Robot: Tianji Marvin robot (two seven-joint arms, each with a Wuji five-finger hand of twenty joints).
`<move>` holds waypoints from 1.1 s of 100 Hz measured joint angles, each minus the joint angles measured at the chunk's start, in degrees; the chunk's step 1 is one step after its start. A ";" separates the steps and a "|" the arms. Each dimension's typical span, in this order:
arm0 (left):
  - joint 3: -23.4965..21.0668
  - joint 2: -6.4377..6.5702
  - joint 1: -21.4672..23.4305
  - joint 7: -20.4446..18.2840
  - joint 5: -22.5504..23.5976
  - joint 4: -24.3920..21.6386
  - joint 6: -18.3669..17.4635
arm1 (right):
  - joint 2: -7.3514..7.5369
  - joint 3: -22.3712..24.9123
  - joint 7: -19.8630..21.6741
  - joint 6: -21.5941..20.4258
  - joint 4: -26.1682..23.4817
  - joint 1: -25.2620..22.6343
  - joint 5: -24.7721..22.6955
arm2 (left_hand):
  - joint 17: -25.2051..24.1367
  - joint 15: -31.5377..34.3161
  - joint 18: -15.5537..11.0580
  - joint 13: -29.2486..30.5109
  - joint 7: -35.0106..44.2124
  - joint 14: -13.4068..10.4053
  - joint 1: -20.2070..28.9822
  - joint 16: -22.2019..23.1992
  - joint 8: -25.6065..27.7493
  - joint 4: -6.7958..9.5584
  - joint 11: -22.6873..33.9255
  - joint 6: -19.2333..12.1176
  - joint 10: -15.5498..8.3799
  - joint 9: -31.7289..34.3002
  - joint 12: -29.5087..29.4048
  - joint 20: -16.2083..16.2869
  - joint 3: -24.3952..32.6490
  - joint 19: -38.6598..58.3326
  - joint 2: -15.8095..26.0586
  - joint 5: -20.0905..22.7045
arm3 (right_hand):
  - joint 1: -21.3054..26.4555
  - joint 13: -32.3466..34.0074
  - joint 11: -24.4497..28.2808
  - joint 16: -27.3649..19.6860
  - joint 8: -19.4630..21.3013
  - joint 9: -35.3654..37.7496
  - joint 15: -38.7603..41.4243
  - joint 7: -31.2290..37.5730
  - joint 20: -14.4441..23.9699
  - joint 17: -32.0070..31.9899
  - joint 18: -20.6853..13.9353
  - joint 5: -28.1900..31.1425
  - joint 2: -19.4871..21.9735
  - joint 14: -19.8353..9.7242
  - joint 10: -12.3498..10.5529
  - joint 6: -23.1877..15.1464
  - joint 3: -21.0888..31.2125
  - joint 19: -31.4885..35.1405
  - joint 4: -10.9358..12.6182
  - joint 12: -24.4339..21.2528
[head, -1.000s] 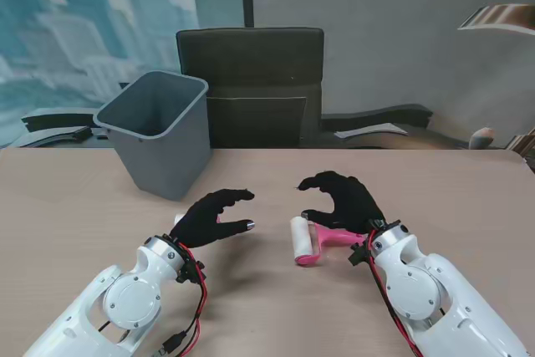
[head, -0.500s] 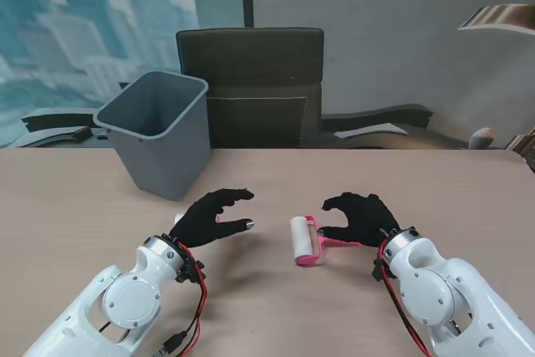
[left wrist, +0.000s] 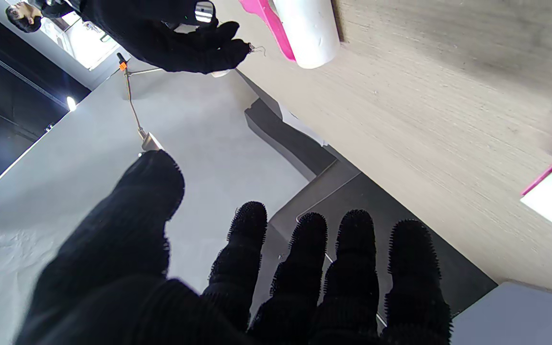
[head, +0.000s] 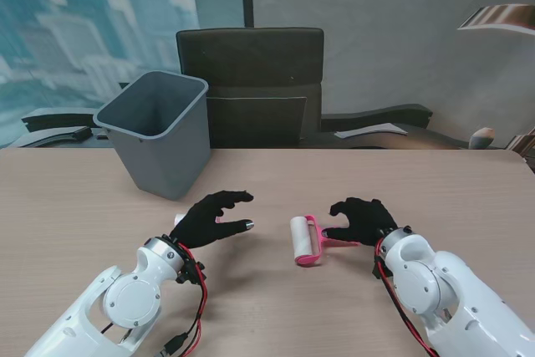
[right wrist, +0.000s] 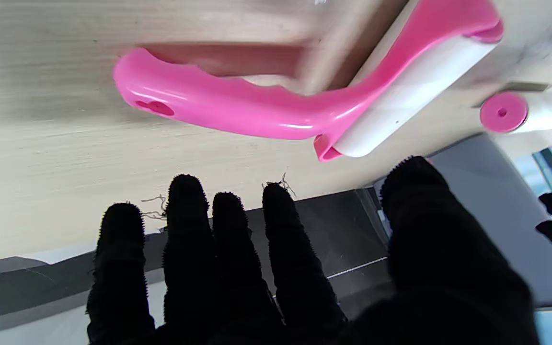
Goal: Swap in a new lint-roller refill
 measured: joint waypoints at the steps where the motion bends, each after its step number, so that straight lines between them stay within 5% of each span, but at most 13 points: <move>1: 0.00 0.00 0.00 -0.03 -0.01 0.00 0.02 | -0.05 -0.08 -0.09 0.08 0.16 0.11 0.18 | 0.04 0.00 0.00 0.00 0.00 0.00 0.00 0.00 0.00 0.00 0.00 -0.01 0.00 0.00 0.00 0.00 0.00 0.00 0.00 0.00 | 0.00 0.00 0.00 0.00 0.00 0.02 0.02 0.00 0.00 0.00 0.00 0.00 0.00 0.00 0.00 0.00 0.00 0.01 0.00 0.00; 83: 0.29 0.01 -0.36 -0.55 -0.04 0.35 0.24 | -0.64 -7.56 1.19 6.61 4.99 5.87 3.07 | 0.66 0.79 0.00 1.46 1.38 0.04 0.00 0.17 0.03 0.01 0.40 -2.29 -0.11 2.80 0.00 0.13 0.02 1.33 0.00 1.18 | 5.69 3.45 2.97 1.43 3.05 3.69 4.45 3.94 0.68 2.87 0.00 3.60 -3.16 -0.07 0.08 -1.22 0.95 4.49 1.45 1.20; 110: 0.34 0.01 -0.41 -0.67 -0.24 0.40 0.23 | -0.96 -10.09 0.39 10.72 5.92 7.58 2.80 | 0.69 0.79 0.00 1.46 1.86 0.05 0.00 0.20 0.07 0.01 0.40 -2.46 -0.22 2.80 0.00 0.13 0.02 1.38 0.00 1.72 | 6.77 8.18 5.99 2.25 7.22 7.96 8.56 7.92 0.68 5.75 0.24 5.66 -3.67 -0.11 0.08 -2.70 1.63 8.49 1.45 2.59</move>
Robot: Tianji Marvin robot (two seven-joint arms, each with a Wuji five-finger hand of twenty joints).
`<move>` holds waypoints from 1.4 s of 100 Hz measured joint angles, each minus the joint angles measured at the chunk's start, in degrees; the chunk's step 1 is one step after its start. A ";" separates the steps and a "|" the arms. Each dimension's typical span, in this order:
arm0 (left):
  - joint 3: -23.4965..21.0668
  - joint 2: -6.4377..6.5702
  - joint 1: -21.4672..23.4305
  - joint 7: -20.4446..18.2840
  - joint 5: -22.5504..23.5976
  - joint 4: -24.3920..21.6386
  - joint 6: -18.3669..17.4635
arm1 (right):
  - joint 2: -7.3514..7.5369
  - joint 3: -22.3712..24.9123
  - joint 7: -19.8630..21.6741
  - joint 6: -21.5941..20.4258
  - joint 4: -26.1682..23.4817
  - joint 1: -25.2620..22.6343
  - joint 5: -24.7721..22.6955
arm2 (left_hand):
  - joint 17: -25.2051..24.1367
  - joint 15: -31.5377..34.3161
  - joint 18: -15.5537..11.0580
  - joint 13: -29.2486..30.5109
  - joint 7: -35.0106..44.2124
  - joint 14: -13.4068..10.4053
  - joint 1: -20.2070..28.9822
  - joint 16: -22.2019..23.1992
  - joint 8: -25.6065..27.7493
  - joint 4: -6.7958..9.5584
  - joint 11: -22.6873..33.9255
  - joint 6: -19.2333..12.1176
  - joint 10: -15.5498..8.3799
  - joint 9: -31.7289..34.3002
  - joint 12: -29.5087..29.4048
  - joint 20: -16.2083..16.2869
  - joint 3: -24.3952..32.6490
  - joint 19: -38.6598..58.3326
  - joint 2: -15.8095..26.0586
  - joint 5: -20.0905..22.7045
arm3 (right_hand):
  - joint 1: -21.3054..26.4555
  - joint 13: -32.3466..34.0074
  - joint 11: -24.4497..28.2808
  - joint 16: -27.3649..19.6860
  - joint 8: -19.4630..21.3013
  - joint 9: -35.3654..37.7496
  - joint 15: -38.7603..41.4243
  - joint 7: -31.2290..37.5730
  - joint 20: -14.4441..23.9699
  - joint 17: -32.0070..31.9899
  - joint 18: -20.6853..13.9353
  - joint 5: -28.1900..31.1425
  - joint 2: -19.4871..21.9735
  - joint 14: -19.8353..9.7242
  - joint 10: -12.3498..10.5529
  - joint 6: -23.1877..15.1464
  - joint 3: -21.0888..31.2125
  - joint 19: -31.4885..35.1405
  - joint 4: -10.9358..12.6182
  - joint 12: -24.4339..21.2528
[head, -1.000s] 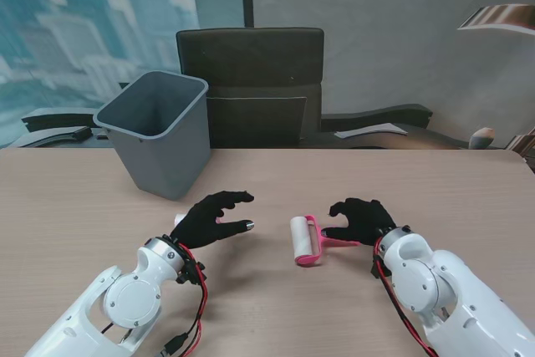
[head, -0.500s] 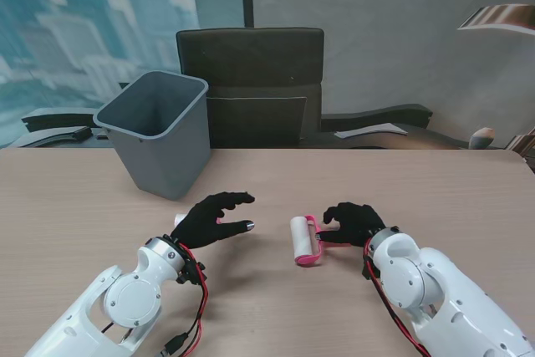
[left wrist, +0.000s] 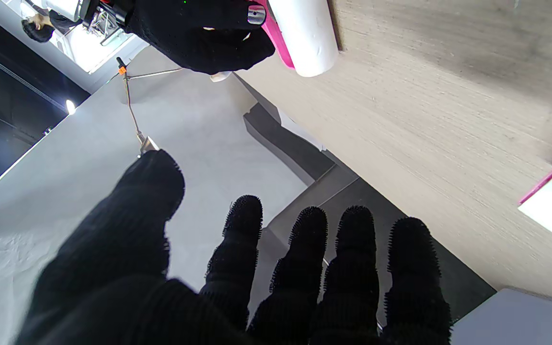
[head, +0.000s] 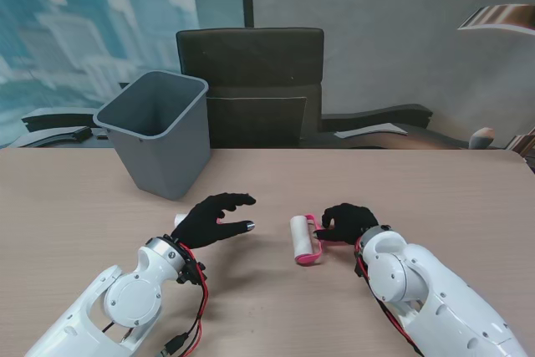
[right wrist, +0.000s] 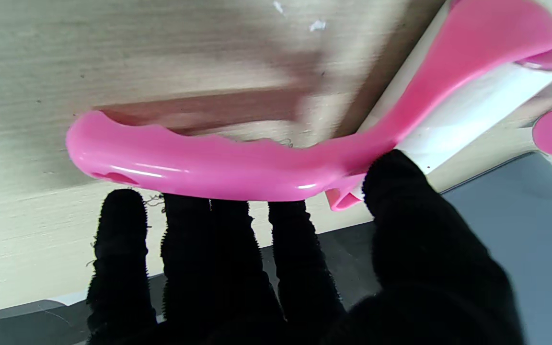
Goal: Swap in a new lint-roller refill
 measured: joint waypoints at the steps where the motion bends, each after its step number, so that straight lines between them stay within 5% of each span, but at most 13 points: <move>1: 0.00 0.00 0.00 0.00 0.00 0.00 -0.01 | -0.02 -0.05 -0.02 0.08 0.01 0.03 0.06 | 0.00 0.00 0.00 0.00 0.00 0.00 0.00 0.00 0.01 0.00 0.00 -0.01 0.00 0.00 0.00 0.00 0.00 0.00 0.00 0.00 | -0.02 0.38 0.00 0.00 0.06 0.00 0.11 -0.03 0.00 0.02 0.05 0.00 0.00 0.00 0.00 0.00 0.63 0.26 0.00 0.02; 32: -0.05 0.00 0.15 0.05 -0.03 -0.03 -0.20 | -0.44 -1.24 -0.56 2.87 0.00 0.47 1.61 | 0.03 0.00 0.00 0.01 0.17 0.00 0.00 0.47 0.01 0.00 0.00 -0.10 -0.04 0.00 0.01 0.00 0.00 0.06 0.00 0.00 | -0.66 3.90 1.72 0.52 0.74 3.64 1.95 0.26 -0.10 3.38 1.16 2.60 -0.91 0.17 0.66 0.03 3.83 4.28 0.00 0.74; 43: -0.06 0.00 0.21 0.05 -0.03 -0.08 -0.22 | -0.44 -2.07 -0.06 3.93 0.01 1.04 2.07 | 0.04 0.00 0.00 0.01 0.18 0.00 0.00 0.48 0.01 0.00 0.00 -0.10 -0.05 0.00 0.00 0.00 0.00 0.07 0.00 0.00 | -0.66 5.58 2.56 1.18 -0.46 4.36 4.91 -1.58 -0.17 6.45 1.24 -1.10 -0.99 6.13 0.68 -0.08 10.09 8.62 0.53 1.34; 55: -0.07 0.01 0.27 -0.03 -0.03 -0.12 -0.24 | -0.44 -2.84 1.32 5.29 0.03 1.88 3.43 | 0.04 0.00 0.00 0.01 0.18 0.00 0.00 0.48 0.01 0.00 0.00 -0.10 -0.05 0.00 0.02 0.00 0.00 0.09 0.00 0.00 | -0.66 7.82 3.70 1.77 -0.46 5.59 7.07 -2.51 -0.74 9.21 1.39 -2.40 -0.99 6.35 0.68 0.61 11.77 10.88 0.53 1.37; 77: -0.08 0.02 0.33 -0.11 -0.07 -0.15 -0.24 | -0.43 -3.94 3.10 7.31 0.17 3.20 5.98 | 0.04 0.00 0.00 0.01 0.18 0.00 0.00 0.48 0.01 0.00 0.00 -0.10 -0.05 0.00 0.34 0.00 0.00 0.09 0.00 0.00 | -0.77 15.33 5.34 1.93 -0.46 12.47 9.54 -2.59 -2.49 17.91 2.10 -2.35 -8.08 7.51 2.03 6.02 19.43 16.68 0.66 3.49; 97: -0.08 0.02 0.36 -0.10 -0.08 -0.15 -0.24 | -0.59 -4.48 3.47 9.59 0.03 3.82 9.00 | 0.04 0.00 0.00 0.01 0.18 0.00 0.00 0.48 0.01 0.00 0.00 -0.10 -0.06 0.00 0.38 0.00 0.00 0.09 0.00 0.00 | 1.22 21.52 6.07 -0.04 -2.12 17.88 12.51 -3.82 -4.57 25.39 2.46 -1.55 -23.90 7.19 2.16 8.28 36.88 23.02 -9.56 4.78; 111: -0.13 0.01 0.49 0.02 -0.04 -0.21 -0.23 | -0.86 -4.55 3.24 10.47 -0.18 3.89 9.40 | 0.04 0.00 0.00 0.01 0.18 0.01 0.00 0.48 0.01 0.00 0.00 -0.10 -0.05 0.00 0.39 0.00 0.00 0.09 0.01 0.00 | 7.71 22.48 7.29 -1.18 -2.91 19.92 13.83 -3.88 -17.16 26.86 2.55 -0.93 -29.14 6.71 3.86 8.86 41.74 27.45 -15.12 4.91; 140: -0.16 0.00 0.60 0.08 0.02 -0.32 -0.23 | -1.64 -4.06 -0.32 10.28 -0.09 3.22 9.85 | 0.04 0.00 0.00 0.01 0.18 0.01 0.00 0.48 0.01 0.00 0.00 -0.10 -0.06 0.00 0.44 0.00 0.00 0.09 0.01 0.00 | 10.64 22.52 8.92 0.47 -3.08 20.83 15.93 -3.24 -22.18 28.48 2.55 1.30 -34.33 6.52 5.54 5.70 44.11 29.13 -17.87 6.92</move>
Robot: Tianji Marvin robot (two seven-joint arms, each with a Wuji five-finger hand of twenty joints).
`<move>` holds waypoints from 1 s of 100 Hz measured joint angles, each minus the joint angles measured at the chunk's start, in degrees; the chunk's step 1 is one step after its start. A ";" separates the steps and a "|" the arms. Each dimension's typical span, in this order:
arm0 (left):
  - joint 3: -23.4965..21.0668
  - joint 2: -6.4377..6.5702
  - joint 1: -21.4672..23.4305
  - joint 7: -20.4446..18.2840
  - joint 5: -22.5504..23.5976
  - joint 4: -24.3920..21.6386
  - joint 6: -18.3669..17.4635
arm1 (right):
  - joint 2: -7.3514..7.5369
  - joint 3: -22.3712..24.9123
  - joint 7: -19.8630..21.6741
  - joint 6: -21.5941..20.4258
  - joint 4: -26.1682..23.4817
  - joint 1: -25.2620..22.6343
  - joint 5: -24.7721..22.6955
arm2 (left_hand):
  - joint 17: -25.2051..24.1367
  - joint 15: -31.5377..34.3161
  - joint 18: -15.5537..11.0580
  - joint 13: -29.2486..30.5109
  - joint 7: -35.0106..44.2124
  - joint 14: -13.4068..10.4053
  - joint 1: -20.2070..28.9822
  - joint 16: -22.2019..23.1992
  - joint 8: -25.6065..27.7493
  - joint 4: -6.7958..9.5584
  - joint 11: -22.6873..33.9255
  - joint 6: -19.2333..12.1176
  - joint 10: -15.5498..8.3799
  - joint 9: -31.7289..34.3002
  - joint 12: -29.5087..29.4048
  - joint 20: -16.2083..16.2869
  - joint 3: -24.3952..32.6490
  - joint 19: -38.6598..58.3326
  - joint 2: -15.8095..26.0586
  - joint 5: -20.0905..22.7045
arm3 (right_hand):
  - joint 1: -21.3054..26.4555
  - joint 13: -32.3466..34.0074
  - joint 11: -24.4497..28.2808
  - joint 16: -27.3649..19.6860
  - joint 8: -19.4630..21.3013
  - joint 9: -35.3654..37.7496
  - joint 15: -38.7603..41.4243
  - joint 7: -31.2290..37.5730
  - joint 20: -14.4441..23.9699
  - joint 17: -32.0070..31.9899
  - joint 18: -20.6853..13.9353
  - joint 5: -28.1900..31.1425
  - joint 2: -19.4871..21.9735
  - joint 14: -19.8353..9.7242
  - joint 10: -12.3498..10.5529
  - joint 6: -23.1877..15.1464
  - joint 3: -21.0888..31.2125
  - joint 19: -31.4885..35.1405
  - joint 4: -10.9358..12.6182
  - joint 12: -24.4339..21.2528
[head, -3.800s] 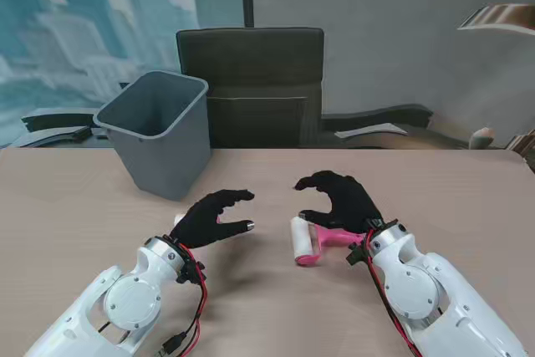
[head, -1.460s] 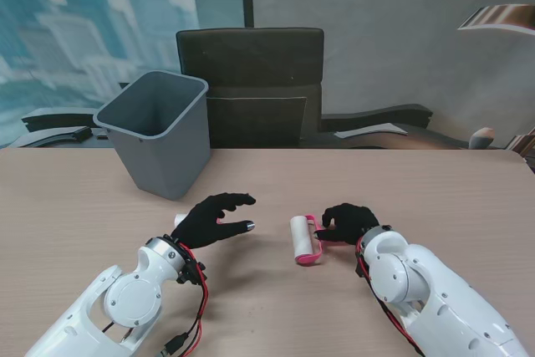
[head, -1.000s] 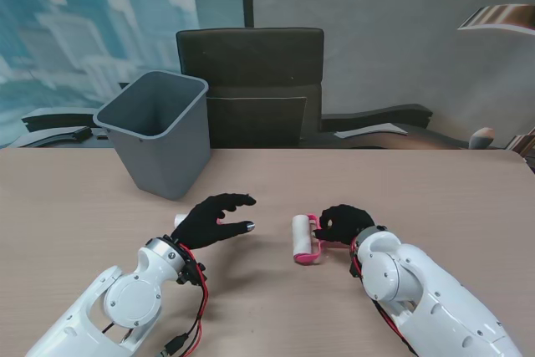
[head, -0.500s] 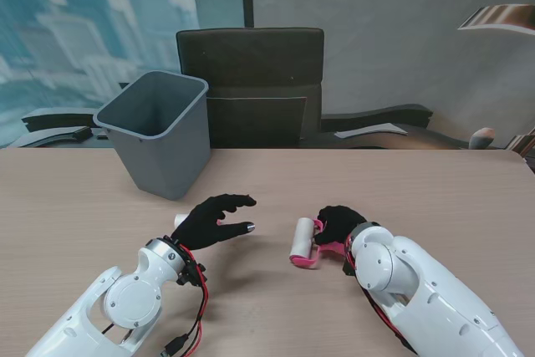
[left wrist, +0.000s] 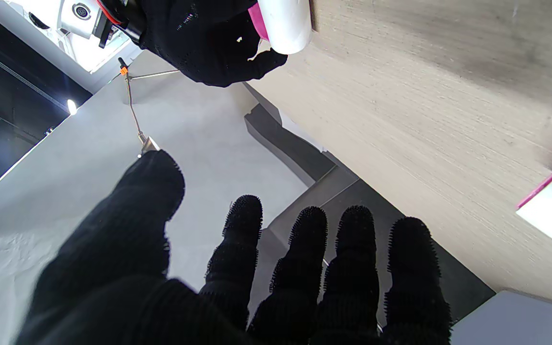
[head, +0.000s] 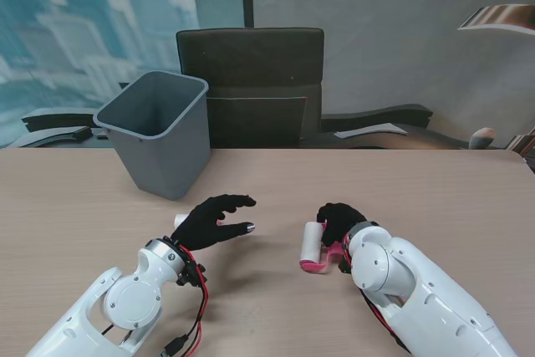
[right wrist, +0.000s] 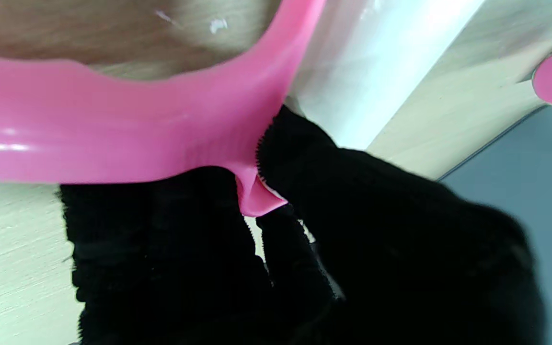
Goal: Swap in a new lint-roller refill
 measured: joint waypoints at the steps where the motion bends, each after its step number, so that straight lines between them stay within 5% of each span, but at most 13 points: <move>1: 0.00 0.00 0.00 0.00 0.00 0.00 0.00 | -0.04 0.06 -0.17 -0.06 0.01 -0.07 0.03 | 0.00 0.00 0.00 0.00 0.00 0.00 0.00 0.00 0.00 0.00 0.00 0.00 0.00 0.00 0.00 0.00 0.00 0.00 0.00 0.00 | 0.02 0.00 0.00 0.00 0.00 0.04 0.03 0.08 -0.02 0.04 0.00 0.03 -0.02 0.00 0.00 0.00 0.03 0.00 0.00 0.01; 16: -0.02 0.00 0.01 -0.02 0.00 -0.05 0.00 | -0.80 1.13 -4.13 -2.48 0.62 -1.21 0.32 | 0.00 0.00 0.00 0.00 0.00 0.00 0.01 0.00 0.00 0.00 0.00 0.00 0.00 0.00 0.01 0.00 0.00 0.00 0.00 0.00 | 1.52 0.60 0.61 2.22 0.00 0.76 1.83 1.45 0.36 1.62 0.00 2.23 -0.56 0.23 0.40 -0.75 0.38 1.39 -1.28 0.70; 39: -0.09 0.00 0.05 -0.02 0.07 -0.05 -0.04 | -1.89 2.54 -9.35 -11.09 3.01 -1.88 2.69 | 0.00 0.00 0.00 0.00 0.01 0.00 0.02 0.01 0.00 0.00 0.00 0.00 0.00 0.00 0.01 0.00 0.00 0.01 0.01 0.00 | 2.19 2.52 1.42 8.01 0.00 2.88 5.09 2.53 10.34 4.28 -0.12 3.69 -0.56 0.27 0.54 -0.84 0.38 4.12 -1.90 2.61; 79: -0.10 0.00 0.05 -0.01 0.06 -0.04 -0.07 | -2.74 5.02 -13.93 -19.66 2.92 -3.65 3.41 | 0.00 0.00 0.00 0.00 0.01 0.00 0.03 0.01 0.00 0.00 0.00 0.12 0.00 0.00 0.02 0.00 0.00 0.01 0.01 0.00 | 2.37 3.61 2.57 12.32 -0.52 4.00 7.52 3.69 16.41 5.86 -0.94 5.69 -0.56 -0.51 -0.29 -0.80 0.38 5.34 -2.49 4.15; 100: 0.15 0.02 -0.20 -0.36 -0.19 0.06 0.28 | -3.42 6.33 -21.34 -23.39 2.41 -5.04 2.03 | 0.00 0.00 0.00 0.00 0.01 0.00 0.03 0.01 0.00 0.00 0.00 0.87 0.00 0.00 0.02 0.00 0.00 0.01 0.01 0.00 | 2.39 4.92 4.40 13.88 -0.52 4.67 10.90 4.66 18.38 8.80 -2.62 6.42 -4.14 -2.08 -1.97 -1.41 1.64 6.90 -2.49 6.18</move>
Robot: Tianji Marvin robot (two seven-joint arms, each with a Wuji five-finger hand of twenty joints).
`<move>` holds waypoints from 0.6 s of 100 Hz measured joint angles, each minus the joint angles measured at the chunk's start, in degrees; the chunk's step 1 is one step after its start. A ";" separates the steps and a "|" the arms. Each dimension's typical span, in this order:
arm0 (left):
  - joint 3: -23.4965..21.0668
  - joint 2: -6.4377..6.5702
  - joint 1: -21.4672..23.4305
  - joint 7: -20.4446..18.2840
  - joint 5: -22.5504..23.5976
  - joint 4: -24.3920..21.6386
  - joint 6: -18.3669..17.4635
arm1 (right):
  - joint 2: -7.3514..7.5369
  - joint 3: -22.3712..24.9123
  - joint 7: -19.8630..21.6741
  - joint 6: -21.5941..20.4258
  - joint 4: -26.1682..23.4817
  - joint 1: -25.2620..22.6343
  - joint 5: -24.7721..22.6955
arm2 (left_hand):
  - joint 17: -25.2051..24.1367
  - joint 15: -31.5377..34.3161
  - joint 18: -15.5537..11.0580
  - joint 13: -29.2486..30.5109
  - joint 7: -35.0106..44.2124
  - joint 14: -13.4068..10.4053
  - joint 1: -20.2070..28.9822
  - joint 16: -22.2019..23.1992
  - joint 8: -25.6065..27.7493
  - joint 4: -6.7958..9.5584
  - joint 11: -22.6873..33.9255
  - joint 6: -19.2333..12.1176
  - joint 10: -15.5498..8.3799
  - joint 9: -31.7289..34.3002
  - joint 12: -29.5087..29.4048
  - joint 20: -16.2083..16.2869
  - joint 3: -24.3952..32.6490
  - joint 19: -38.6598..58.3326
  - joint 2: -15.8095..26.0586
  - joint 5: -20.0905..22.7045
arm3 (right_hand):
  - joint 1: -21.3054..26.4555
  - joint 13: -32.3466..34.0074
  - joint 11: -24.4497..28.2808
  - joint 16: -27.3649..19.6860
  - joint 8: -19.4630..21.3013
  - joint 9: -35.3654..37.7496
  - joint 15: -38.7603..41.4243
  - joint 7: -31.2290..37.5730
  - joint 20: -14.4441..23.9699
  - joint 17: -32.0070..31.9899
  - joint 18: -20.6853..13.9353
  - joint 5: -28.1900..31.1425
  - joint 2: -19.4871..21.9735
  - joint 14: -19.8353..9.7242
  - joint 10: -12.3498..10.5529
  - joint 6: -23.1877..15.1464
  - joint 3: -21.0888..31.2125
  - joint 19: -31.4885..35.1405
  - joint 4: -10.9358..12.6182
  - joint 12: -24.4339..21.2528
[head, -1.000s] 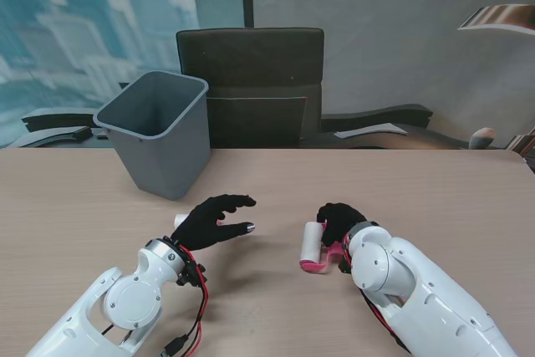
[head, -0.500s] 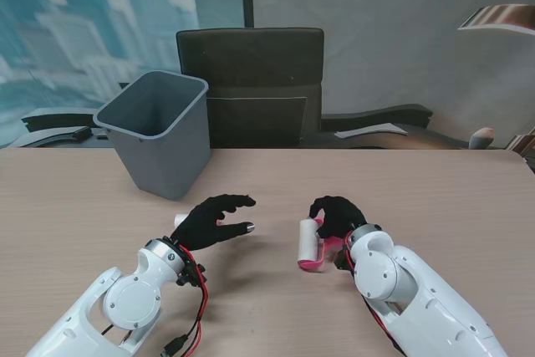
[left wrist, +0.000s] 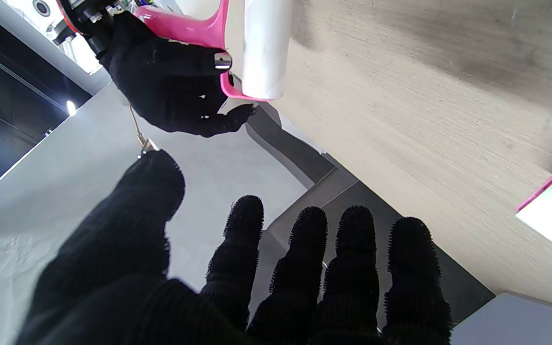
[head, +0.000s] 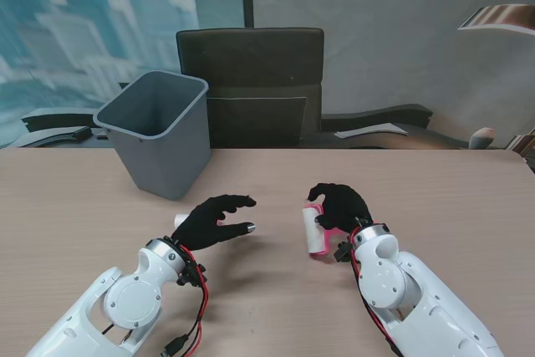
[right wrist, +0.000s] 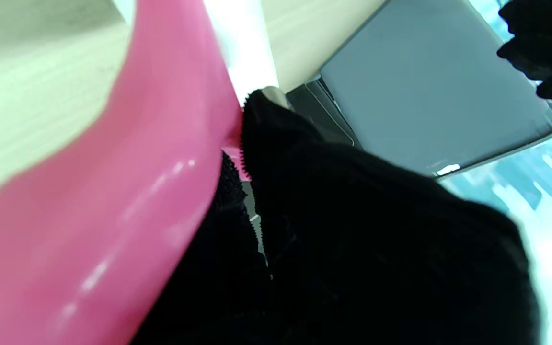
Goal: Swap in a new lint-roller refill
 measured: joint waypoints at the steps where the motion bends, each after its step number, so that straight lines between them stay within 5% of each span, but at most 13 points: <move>1: 0.02 0.00 -0.03 -0.03 -0.03 0.01 0.03 | -0.05 0.10 -0.14 -0.05 -0.09 -0.08 -0.13 | 0.00 0.00 0.00 0.00 0.00 0.00 0.00 0.00 0.00 0.00 0.00 0.14 0.00 0.00 0.00 0.00 0.00 0.00 0.00 0.00 | 0.00 0.00 0.01 0.00 0.00 -0.01 0.00 0.90 0.00 0.01 0.00 0.00 0.00 0.00 -0.01 -0.01 0.00 0.01 0.00 0.01; 28: 1.72 0.02 -1.58 -0.93 -2.27 0.81 1.53 | -0.60 2.95 -2.72 -4.62 -5.36 -3.88 -0.27 | 0.00 0.00 0.00 0.00 -0.78 0.00 0.00 0.00 0.00 0.00 0.00 2.51 0.00 0.00 0.00 0.00 -0.18 0.00 0.00 0.00 | 0.00 0.01 0.01 0.00 0.00 -0.02 0.00 0.78 -0.33 0.51 -0.01 0.60 0.00 0.00 -0.03 -0.01 0.04 0.07 0.12 0.01; 60: 4.07 -0.10 -3.34 -2.46 -5.89 1.56 4.92 | -1.08 3.05 -3.74 -11.88 -12.20 -7.73 7.91 | -0.72 0.00 0.00 -0.02 -4.84 0.83 -1.75 0.00 -1.45 0.00 -0.08 6.14 0.32 -0.94 0.00 0.00 -3.79 0.00 0.71 -0.78 | 0.00 0.06 -0.07 0.00 0.00 0.30 0.00 0.78 -0.36 0.60 -0.03 0.65 -0.01 0.00 -0.11 -0.09 0.07 0.10 0.71 0.00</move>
